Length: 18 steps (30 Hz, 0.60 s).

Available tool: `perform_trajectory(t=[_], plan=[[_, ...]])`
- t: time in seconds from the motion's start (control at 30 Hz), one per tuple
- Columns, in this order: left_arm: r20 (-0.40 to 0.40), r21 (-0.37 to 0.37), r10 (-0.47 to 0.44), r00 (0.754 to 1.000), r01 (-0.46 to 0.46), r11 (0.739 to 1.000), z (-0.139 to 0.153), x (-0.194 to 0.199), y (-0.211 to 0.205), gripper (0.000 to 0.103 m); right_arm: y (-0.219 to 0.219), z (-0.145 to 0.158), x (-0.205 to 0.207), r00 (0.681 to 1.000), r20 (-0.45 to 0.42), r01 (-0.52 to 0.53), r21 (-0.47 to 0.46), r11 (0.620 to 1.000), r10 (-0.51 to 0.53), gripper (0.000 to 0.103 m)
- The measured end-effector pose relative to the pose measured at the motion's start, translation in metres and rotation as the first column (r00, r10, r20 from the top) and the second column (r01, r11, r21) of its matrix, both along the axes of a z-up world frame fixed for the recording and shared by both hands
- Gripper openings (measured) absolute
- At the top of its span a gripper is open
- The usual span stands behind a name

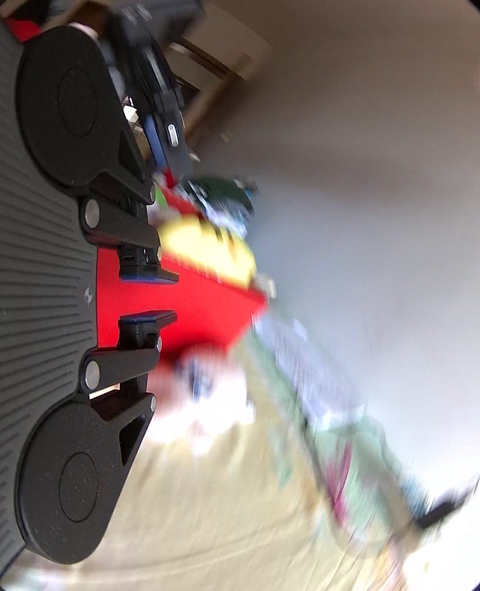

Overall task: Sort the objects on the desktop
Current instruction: 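Move both grippers out of the box to the pink bunny plush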

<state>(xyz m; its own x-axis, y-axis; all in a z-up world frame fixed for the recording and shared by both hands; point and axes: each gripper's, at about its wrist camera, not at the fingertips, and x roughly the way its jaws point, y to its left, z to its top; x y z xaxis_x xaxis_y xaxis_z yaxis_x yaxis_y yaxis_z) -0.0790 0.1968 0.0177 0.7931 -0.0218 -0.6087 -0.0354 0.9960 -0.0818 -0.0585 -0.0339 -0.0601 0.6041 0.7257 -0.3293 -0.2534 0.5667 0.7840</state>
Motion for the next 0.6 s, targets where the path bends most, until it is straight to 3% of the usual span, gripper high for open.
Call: perform_trajectory(t=[0.27,0.47,0.6], plan=[[-0.020,-0.058,-0.229,0.973,0.227,0.972,-0.019,0.004,-0.081,0.102,-0.041,-0.031,0.007,0.988,-0.144,0.062,-0.007,0.998,-0.062,0.018],[-0.121,-0.035,-0.292,0.949,0.290,0.956,-0.064,0.007,-0.121,0.102,-0.047,-0.050,0.013,0.976,-0.218,0.030,0.025,0.999,-0.024,0.018],[-0.134,0.105,-0.315,0.940,0.329,0.938,-0.086,0.000,-0.142,0.102,-0.039,-0.052,0.026,0.977,-0.213,-0.024,0.019,1.000,0.028,0.019]])
